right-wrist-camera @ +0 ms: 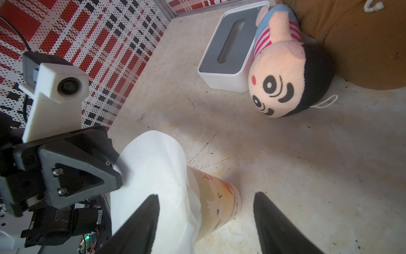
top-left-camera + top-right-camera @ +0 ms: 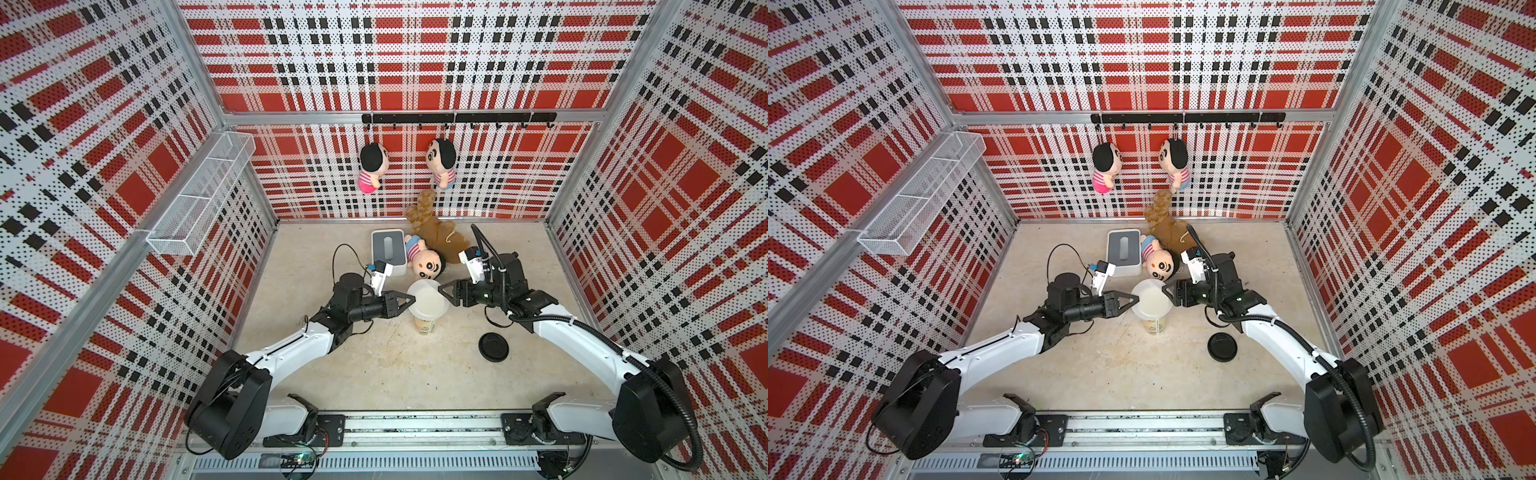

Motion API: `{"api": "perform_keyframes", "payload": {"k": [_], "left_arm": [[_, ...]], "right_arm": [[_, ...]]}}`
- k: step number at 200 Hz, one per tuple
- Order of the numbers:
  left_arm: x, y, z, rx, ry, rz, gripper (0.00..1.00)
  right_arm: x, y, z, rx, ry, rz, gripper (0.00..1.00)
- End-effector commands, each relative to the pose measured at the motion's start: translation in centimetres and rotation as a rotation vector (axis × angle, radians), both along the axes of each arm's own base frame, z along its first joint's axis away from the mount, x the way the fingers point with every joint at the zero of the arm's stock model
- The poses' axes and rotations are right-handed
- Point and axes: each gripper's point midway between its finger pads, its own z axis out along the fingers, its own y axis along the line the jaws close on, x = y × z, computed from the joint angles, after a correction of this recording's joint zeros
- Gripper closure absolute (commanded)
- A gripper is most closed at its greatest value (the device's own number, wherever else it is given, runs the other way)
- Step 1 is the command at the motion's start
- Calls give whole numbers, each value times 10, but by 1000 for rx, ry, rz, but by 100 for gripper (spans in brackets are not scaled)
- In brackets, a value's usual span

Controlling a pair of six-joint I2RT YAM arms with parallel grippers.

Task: Put the leak-proof paper on the milk tea cups
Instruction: Place the leak-proof paper at the cup.

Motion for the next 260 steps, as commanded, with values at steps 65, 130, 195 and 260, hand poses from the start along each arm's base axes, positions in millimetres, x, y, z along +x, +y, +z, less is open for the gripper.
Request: {"api": "perform_keyframes", "payload": {"k": [65, 130, 195, 260], "left_arm": [[2, 11, 4, 23, -19, 38, 63], [8, 15, 0, 36, -14, 51, 72], [7, 14, 1, 38, -19, 39, 74], [7, 12, -1, 40, -17, 30, 74]], "right_arm": [[-7, -1, 4, -5, -25, 12, 28], [-9, -2, 2, -13, -19, 10, 28], [-9, -4, 5, -15, -27, 5, 27], [-7, -9, 11, -35, -41, -18, 21]]}}
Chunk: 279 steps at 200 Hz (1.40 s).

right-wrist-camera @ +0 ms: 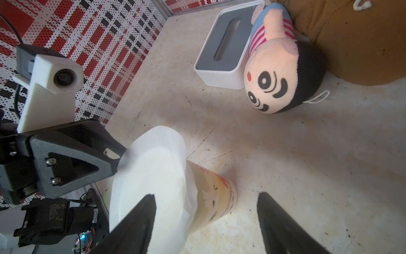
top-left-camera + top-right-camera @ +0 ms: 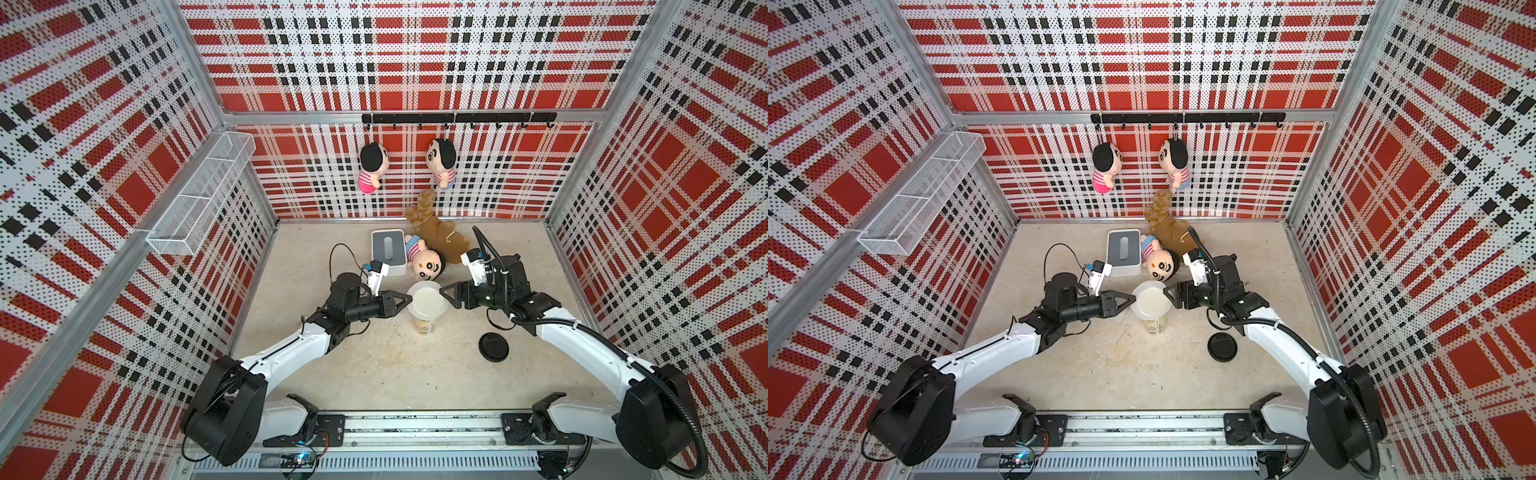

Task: Put the leak-proof paper on the milk tea cups
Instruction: Place the leak-proof paper at the cup, then pick up the cup lid from the center of the board.

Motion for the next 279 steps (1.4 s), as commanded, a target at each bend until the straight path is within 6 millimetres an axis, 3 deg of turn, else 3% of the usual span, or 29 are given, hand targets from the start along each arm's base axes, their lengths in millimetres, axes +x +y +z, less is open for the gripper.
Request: {"api": "perform_keyframes", "payload": {"k": [1, 45, 130, 158, 190, 223, 266, 274, 276, 279], "left_arm": [[2, 0, 1, 6, -11, -9, 74], [2, -2, 4, -1, -18, -11, 76], [-1, -5, 7, -10, -30, -30, 75], [-2, -6, 8, -11, -32, -35, 72], [-2, -3, 16, -21, -56, -28, 57], [-2, 2, 25, -33, -82, -15, 48], [2, 18, 40, -48, -123, 15, 37], [3, 22, 43, -50, -132, 20, 17], [3, 23, 43, -50, -134, 22, 3], [3, 25, 45, -51, -138, 23, 1]], "right_arm": [[-3, -2, 14, -11, -40, -3, 21], [-3, -10, 22, -21, -68, -39, 15], [-5, -12, 21, -17, -63, -50, 14], [-3, -24, 18, -57, -30, -122, 13], [-10, -73, -8, -208, 123, -378, 0], [-39, -115, -36, -287, 218, -569, 0], [-73, -135, -100, -374, 381, -628, 0], [-76, -136, -108, -381, 399, -627, 1], [-77, -136, -110, -383, 403, -625, 1], [-77, -136, -112, -384, 406, -624, 1]]}}
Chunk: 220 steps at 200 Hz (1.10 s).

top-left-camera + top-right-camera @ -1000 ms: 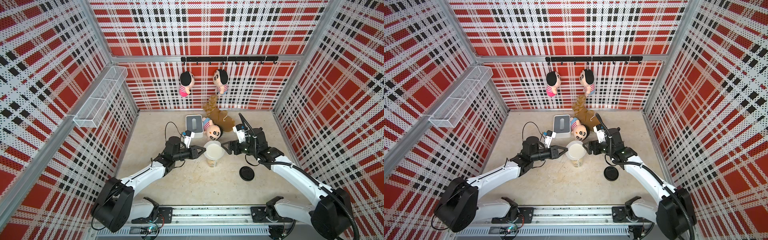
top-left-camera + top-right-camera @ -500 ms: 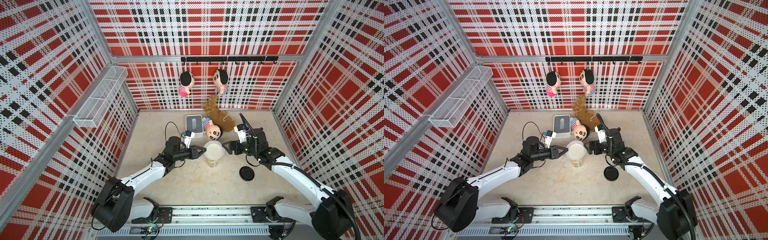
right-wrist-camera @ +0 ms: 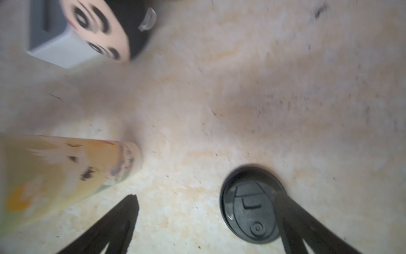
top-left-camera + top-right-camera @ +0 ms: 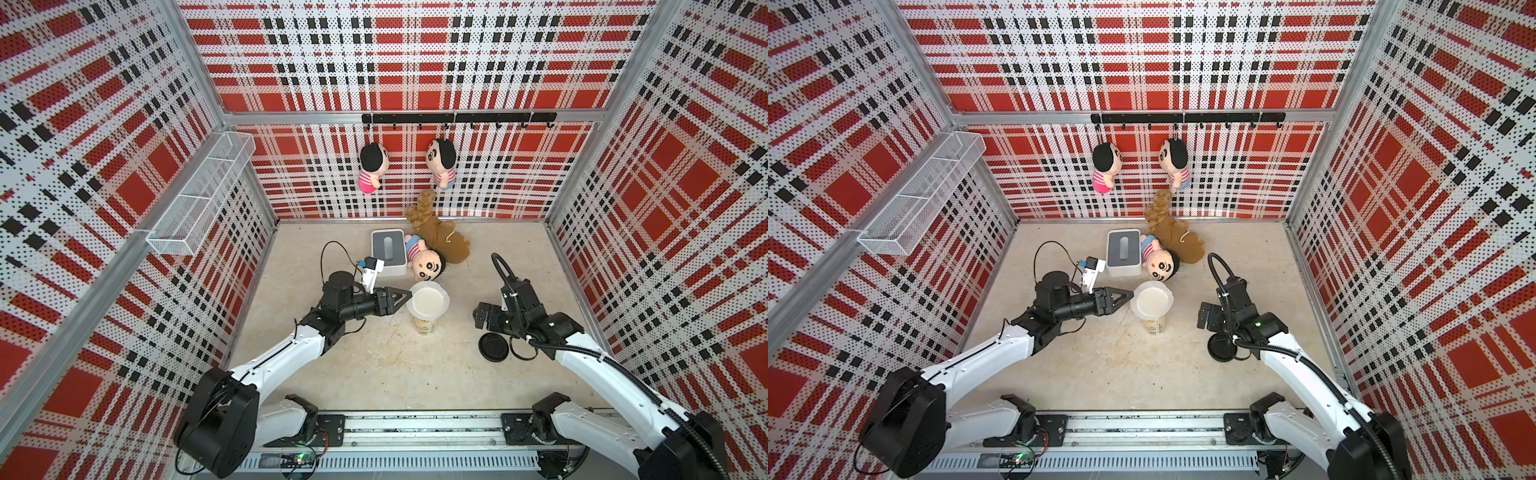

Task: Put the leak-proof paper on the milk tea cups
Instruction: Pick up the cup lid from the center of the board.

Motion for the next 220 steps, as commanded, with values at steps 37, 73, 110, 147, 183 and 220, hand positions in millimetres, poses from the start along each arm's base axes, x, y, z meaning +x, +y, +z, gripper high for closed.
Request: {"api": "perform_keyframes", "payload": {"k": [37, 73, 110, 147, 183, 220], "left_arm": [[11, 38, 31, 3, -110, 105, 2], [25, 94, 51, -89, -168, 355, 2], [18, 137, 59, -285, -154, 459, 2], [24, 135, 46, -230, -113, 436, 2], [29, 136, 39, -168, -104, 453, 2], [32, 136, 36, -85, -103, 480, 2]], "right_arm": [[-20, -12, -51, -60, 142, -55, 3], [-22, -18, -65, -101, 168, -66, 12], [-23, -19, -75, -108, 184, -64, 17], [-25, -19, -83, -122, 209, -52, 17], [-25, -15, -89, -107, 222, -41, 22], [-29, -20, -95, -145, 260, -38, 25]]}}
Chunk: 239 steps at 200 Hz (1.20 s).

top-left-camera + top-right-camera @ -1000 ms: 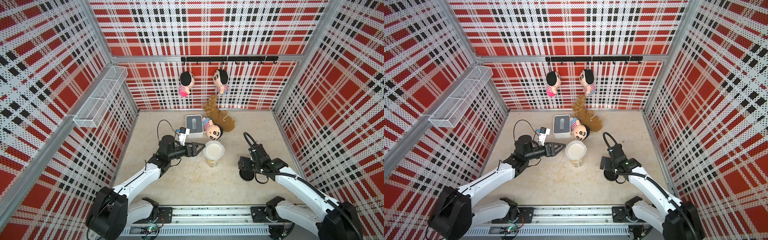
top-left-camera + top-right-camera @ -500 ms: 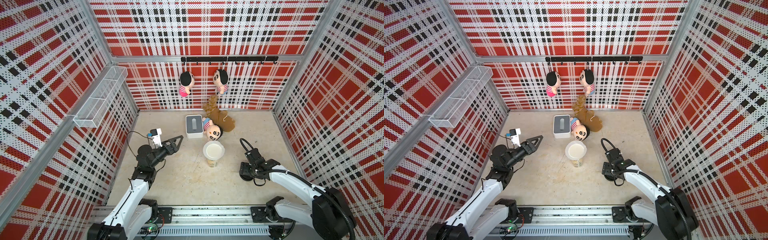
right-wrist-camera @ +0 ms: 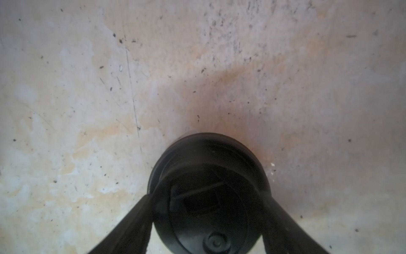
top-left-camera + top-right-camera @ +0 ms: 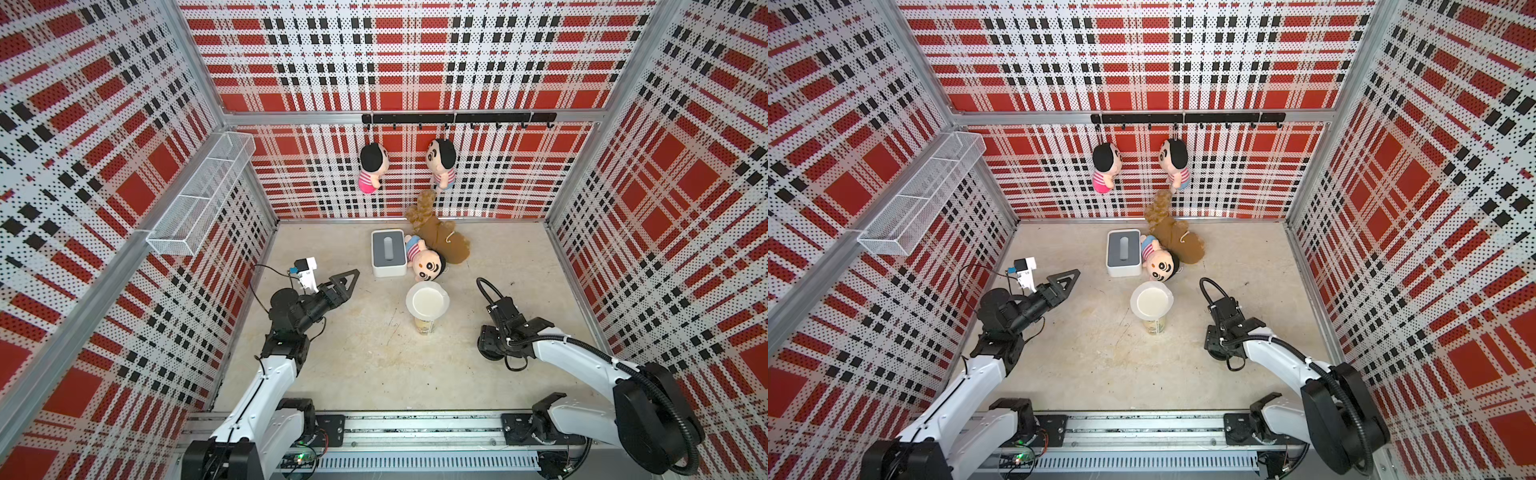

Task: Put the leak-proof paper on the milk tea cups
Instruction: Pick up the cup lid from the center of the board, then secure the cup lid on the cup.

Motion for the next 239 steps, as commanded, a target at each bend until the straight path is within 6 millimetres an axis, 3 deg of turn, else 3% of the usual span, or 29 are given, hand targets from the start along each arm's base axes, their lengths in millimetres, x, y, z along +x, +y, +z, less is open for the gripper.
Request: {"api": "perform_keyframes", "payload": {"k": [1, 23, 48, 73, 102, 174, 217, 239], "left_arm": [[3, -1, 3, 77, -9, 17, 2], [4, -5, 4, 120, -2, 19, 2], [5, -14, 3, 137, -1, 6, 2], [4, -24, 0, 171, 2, -8, 2], [6, -34, -1, 212, 11, -24, 2], [1, -53, -3, 240, 18, -61, 2], [-1, -71, 0, 257, 6, -103, 2], [-2, -79, -1, 272, 7, -116, 2]], "right_arm": [[-10, -4, -14, -31, 61, 2, 25], [-12, -4, -16, -38, 87, 11, 25], [-11, -6, -14, -73, 96, 14, 32], [-3, -6, 4, -79, 55, 15, 37], [16, 3, 49, -33, -58, 34, 44], [52, 32, 174, 31, -246, 177, 49], [68, 86, 248, 12, -335, 314, 49], [69, 129, 268, 39, -365, 400, 51]]}}
